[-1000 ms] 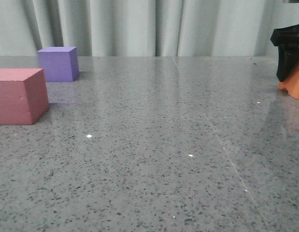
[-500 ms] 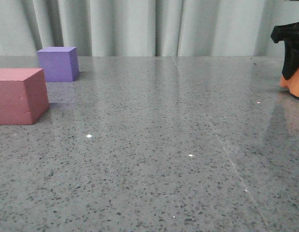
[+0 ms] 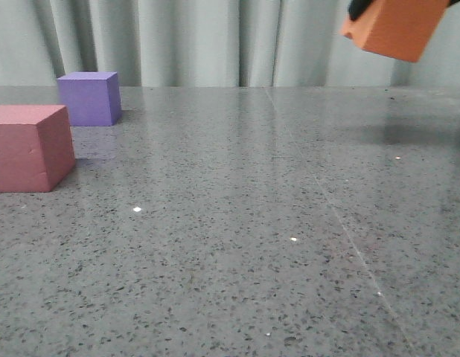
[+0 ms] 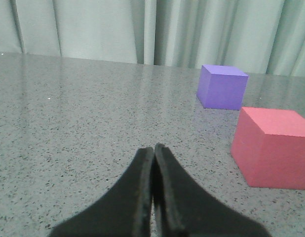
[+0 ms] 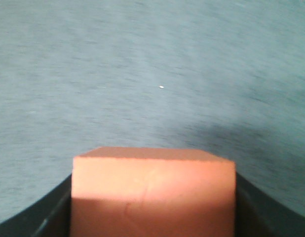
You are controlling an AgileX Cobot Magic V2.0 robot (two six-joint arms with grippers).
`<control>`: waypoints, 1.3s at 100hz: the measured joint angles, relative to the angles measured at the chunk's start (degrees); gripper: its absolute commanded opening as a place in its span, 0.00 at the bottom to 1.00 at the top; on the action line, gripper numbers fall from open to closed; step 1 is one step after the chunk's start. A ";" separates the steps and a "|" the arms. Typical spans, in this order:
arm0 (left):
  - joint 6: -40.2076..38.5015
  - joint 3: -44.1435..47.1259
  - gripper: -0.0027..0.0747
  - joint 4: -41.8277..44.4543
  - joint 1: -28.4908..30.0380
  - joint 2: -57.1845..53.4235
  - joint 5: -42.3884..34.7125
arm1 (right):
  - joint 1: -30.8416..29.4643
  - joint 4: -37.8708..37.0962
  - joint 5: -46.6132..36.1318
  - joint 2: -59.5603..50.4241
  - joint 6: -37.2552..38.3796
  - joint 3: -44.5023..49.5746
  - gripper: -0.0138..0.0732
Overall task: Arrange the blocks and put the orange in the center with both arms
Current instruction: 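Lift the orange cube and carry it toward the table center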
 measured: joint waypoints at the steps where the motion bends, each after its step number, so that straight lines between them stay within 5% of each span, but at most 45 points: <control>1: 0.00 0.00 0.01 0.00 0.00 0.00 0.00 | 0.31 0.17 0.01 0.00 0.12 -0.14 0.43; 33: 0.00 0.00 0.01 0.00 0.00 0.00 0.00 | 11.05 -2.32 -0.02 6.16 7.90 -7.77 0.43; 76: 0.00 0.00 0.01 0.00 0.00 0.00 0.00 | 25.08 -28.40 8.87 19.35 36.62 -20.32 0.43; 130: 0.00 0.00 0.01 0.00 0.00 0.00 0.00 | 26.41 -30.50 13.57 28.87 39.84 -28.37 0.43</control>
